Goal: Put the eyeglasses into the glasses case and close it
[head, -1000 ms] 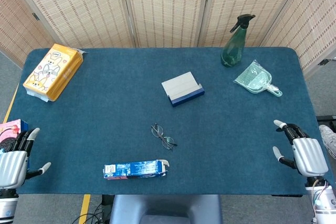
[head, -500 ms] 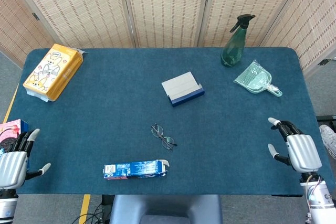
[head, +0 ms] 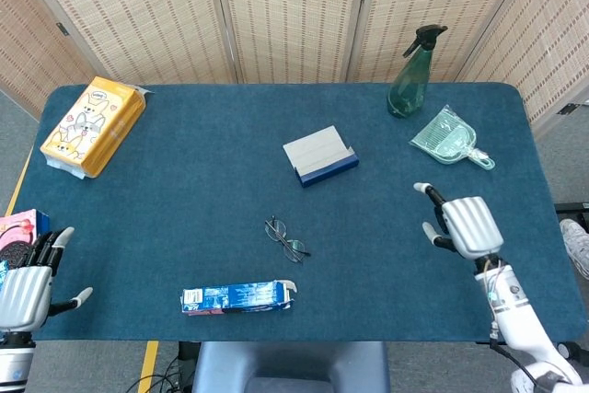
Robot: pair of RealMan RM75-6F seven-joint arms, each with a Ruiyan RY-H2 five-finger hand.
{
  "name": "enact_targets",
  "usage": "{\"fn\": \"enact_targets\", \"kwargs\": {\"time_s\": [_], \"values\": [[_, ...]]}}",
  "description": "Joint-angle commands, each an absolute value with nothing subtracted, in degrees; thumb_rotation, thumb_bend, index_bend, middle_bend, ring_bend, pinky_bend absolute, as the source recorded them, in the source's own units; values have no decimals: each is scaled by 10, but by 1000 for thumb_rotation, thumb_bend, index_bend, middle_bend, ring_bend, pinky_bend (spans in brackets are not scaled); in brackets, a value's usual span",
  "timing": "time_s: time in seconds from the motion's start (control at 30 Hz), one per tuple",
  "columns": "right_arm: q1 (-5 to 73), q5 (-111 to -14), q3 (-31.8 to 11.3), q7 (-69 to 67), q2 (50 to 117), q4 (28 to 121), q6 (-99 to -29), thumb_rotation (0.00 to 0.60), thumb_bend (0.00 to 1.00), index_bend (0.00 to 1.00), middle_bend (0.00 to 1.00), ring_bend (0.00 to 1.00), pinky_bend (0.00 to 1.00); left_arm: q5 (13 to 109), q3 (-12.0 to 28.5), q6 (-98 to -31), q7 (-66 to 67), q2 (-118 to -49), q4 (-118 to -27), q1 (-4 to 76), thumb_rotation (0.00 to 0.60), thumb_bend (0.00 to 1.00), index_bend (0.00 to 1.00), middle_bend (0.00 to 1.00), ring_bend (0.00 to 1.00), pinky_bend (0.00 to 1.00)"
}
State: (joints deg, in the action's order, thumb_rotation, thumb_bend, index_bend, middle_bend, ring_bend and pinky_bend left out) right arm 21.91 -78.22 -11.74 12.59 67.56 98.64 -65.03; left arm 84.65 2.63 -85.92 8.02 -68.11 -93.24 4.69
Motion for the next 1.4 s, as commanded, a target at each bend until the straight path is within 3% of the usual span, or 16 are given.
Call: {"fn": "enact_targets", "kwargs": {"time_s": [0.03, 0.13, 0.3, 0.63, 0.83, 1.4], "values": [[289, -717, -143, 175, 712, 966, -570, 600, 698, 202, 925, 995, 914, 845, 26, -860, 80, -681, -932, 46, 600, 163, 91, 136, 106, 278], [334, -670, -154, 203, 741, 942, -523, 600, 770, 202, 957, 1000, 996, 846, 25, -862, 81, -679, -932, 44, 600, 163, 91, 136, 106, 278], [408, -580, -171, 258, 788, 895, -466, 600, 875, 202, 990, 1000, 1000, 845, 23, -867, 79, -677, -932, 39, 600, 163, 91, 136, 106, 278], [537, -390, -156, 363, 899, 748, -418, 600, 909, 202, 989, 1000, 1000, 839, 18, -876, 64, -674, -922, 25, 600, 163, 91, 136, 106, 278], [574, -367, -154, 354, 947, 678, -402, 600, 963, 202, 990, 1000, 1000, 835, 18, -876, 60, -671, -918, 20, 600, 163, 91, 136, 106, 278], [668, -302, -141, 365, 1048, 514, -332, 600, 966, 202, 992, 1000, 1000, 827, 20, -876, 54, -663, -916, 14, 600, 163, 91, 136, 106, 278]]}}
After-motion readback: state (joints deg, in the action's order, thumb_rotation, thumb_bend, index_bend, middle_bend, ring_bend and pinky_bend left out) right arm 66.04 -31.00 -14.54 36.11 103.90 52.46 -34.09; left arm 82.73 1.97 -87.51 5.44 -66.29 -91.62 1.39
